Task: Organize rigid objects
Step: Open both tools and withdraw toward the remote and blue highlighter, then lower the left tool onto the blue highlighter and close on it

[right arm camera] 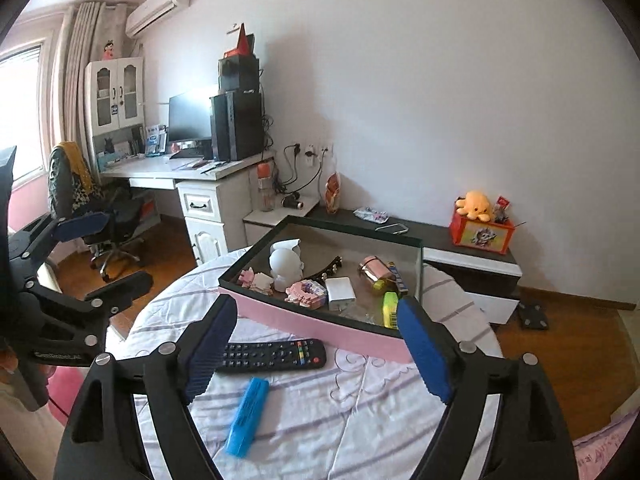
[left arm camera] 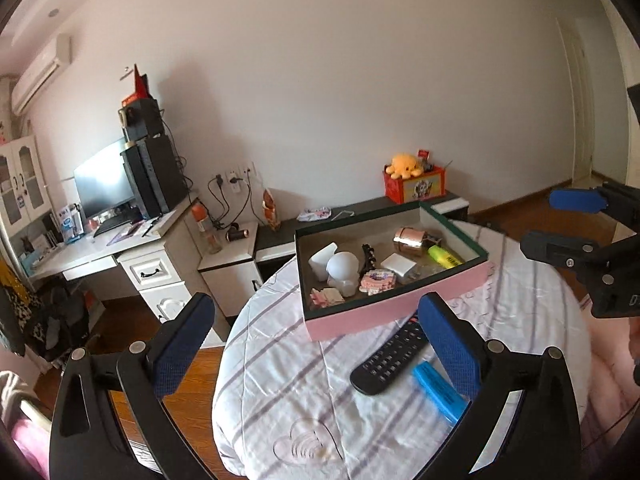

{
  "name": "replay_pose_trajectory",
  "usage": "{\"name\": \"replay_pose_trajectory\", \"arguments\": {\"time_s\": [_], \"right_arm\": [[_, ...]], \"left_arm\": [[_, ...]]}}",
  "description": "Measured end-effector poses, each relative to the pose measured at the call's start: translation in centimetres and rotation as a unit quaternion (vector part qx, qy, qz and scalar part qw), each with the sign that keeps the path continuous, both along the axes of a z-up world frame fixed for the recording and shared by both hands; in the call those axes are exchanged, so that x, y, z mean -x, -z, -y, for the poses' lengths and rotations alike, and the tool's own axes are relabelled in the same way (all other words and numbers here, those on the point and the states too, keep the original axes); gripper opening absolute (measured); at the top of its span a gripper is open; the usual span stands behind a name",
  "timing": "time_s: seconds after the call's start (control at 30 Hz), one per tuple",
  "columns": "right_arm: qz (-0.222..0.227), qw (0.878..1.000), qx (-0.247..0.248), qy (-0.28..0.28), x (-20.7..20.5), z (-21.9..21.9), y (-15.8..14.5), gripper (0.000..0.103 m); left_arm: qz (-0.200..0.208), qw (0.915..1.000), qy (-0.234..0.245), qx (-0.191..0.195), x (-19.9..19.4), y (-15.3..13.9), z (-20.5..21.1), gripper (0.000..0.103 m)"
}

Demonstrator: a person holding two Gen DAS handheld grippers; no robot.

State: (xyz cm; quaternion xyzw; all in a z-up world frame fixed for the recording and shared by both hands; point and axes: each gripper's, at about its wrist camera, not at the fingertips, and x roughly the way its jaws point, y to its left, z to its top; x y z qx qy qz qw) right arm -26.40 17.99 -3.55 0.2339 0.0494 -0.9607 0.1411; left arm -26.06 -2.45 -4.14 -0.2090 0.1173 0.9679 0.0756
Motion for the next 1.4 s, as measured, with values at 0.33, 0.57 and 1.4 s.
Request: {"name": "replay_pose_trajectory", "arguments": {"time_s": [0.33,0.57,1.4], "right_arm": [[-0.046,0.998,-0.002,0.053,-6.6,-1.8,-0.8,0.103],[-0.054,0.996,-0.004,0.065,-8.5,-2.1,-0.8,0.103],[0.03,0.994,0.006,0.103,-1.4,-8.0,5.3,0.103]], "left_arm": [[-0.031,0.9965,-0.048,-0.06,-7.0,-0.4,3.1,0.103],[-0.028,0.9976,-0.034,-0.054,-8.5,0.0,2.5,0.103],[0.174,0.9844,0.028,0.0,1.6,13.0,-9.1,0.103]]}}
